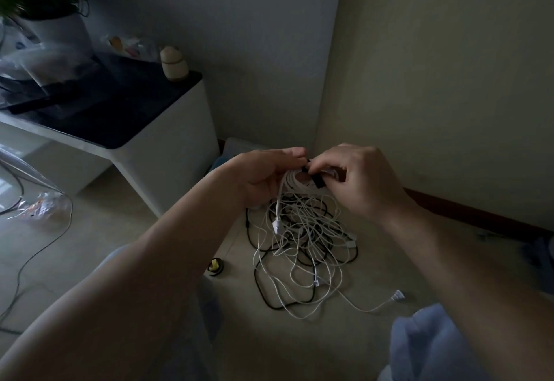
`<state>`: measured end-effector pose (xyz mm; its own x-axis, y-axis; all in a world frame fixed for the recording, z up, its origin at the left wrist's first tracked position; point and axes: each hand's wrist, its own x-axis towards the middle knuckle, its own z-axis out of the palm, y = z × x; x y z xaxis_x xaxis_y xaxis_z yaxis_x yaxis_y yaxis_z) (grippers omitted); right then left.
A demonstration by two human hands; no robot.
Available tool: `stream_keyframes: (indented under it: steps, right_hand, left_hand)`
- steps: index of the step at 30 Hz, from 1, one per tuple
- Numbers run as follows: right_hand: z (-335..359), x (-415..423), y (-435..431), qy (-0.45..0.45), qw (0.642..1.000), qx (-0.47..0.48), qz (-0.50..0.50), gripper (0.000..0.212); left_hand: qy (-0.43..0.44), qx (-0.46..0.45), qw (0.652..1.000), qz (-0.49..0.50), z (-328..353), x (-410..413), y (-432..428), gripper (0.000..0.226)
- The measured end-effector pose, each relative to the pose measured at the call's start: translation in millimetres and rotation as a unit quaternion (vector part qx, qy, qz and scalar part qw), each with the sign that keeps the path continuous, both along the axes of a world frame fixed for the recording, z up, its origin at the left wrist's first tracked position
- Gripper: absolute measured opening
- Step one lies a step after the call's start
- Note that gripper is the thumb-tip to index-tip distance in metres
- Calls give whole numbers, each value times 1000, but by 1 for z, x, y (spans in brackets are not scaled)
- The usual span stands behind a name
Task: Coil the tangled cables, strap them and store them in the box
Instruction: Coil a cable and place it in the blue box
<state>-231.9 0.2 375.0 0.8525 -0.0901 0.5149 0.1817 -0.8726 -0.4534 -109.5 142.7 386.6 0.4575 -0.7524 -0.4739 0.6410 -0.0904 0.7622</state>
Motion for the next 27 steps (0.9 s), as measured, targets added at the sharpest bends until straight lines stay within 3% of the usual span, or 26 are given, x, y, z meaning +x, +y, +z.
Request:
stream_keyframes:
  steps: [4, 7, 15, 21, 27]
  right_hand:
    - [-3, -2, -3, 28, 997, 69, -27, 33]
    - [-5, 2, 1, 28, 977, 203, -51, 20]
    - [-8, 10, 3, 69, 844, 523, -99, 16]
    - [-6, 11, 3, 114, 827, 541, -99, 26]
    - [-7, 12, 3, 104, 861, 483, -120, 29]
  left_hand:
    - [-24, -2, 999, 26, -2, 0, -4, 23]
    - [-40, -6, 999, 25, -5, -1, -7, 21]
    - [-59, -17, 997, 41, -9, 3, -11, 25]
    - [-68, -23, 996, 47, -10, 0, -11, 25]
    - [-64, -14, 997, 43, -13, -3, -13, 26]
